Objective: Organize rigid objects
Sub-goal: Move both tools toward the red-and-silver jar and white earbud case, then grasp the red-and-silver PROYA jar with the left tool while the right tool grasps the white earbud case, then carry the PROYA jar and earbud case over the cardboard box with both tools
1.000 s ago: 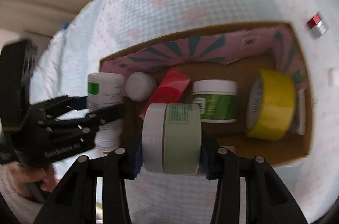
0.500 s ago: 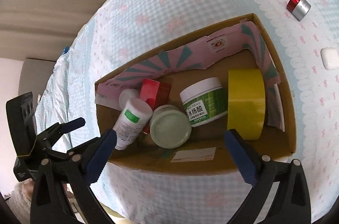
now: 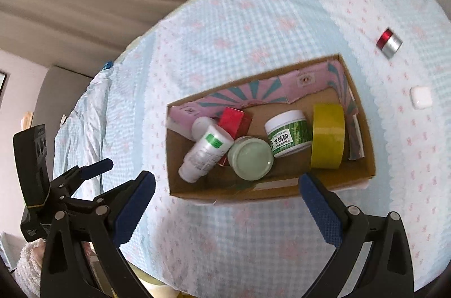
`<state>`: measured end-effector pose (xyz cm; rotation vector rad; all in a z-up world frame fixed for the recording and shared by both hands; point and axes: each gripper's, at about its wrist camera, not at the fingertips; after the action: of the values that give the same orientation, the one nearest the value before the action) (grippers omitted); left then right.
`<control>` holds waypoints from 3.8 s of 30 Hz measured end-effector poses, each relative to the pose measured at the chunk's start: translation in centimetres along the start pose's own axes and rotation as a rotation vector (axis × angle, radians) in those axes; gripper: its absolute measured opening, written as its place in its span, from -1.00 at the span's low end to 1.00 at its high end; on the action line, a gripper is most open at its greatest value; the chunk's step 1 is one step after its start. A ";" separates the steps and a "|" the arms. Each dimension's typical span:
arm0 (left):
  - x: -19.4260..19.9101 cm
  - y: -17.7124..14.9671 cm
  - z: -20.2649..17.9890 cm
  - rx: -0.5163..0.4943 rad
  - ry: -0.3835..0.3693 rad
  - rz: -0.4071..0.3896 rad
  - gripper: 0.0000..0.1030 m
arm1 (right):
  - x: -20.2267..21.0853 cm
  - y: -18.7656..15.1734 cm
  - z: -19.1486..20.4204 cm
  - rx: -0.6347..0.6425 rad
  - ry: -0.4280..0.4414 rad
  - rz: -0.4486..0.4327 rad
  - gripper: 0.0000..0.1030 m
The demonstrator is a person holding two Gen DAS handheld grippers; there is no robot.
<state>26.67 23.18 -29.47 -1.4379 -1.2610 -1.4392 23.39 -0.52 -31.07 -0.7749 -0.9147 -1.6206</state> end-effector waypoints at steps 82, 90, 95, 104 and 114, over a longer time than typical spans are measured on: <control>-29.8 26.9 -38.8 -0.595 0.058 0.121 -0.20 | -5.9 7.1 -31.5 -0.036 -0.507 -0.134 0.10; -26.4 25.7 -38.0 -0.543 0.047 0.109 -0.21 | -3.6 7.2 -32.4 -0.087 -0.435 -0.133 0.09; -21.6 24.7 -37.5 -0.494 0.033 0.066 -0.24 | 0.6 6.2 -32.1 -0.087 -0.438 -0.160 0.09; -10.1 21.0 -37.9 -0.410 0.006 -0.062 -0.26 | 11.6 3.4 -28.9 -0.058 -0.437 -0.250 0.10; 2.3 12.9 -34.9 -0.253 -0.035 -0.213 -0.26 | 22.4 1.0 -21.8 0.046 -0.420 -0.336 0.09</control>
<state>29.47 -13.15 -21.63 -1.5343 -1.3222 -1.7759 18.75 -30.29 -22.61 -0.9907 -1.4394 -1.7470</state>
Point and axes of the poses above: each gripper's, at about its wrist camera, not at the fingertips, and x roughly against the way its jaws point, z to its left, y to its top, and after that the axes turned 8 degrees about z, right-handed
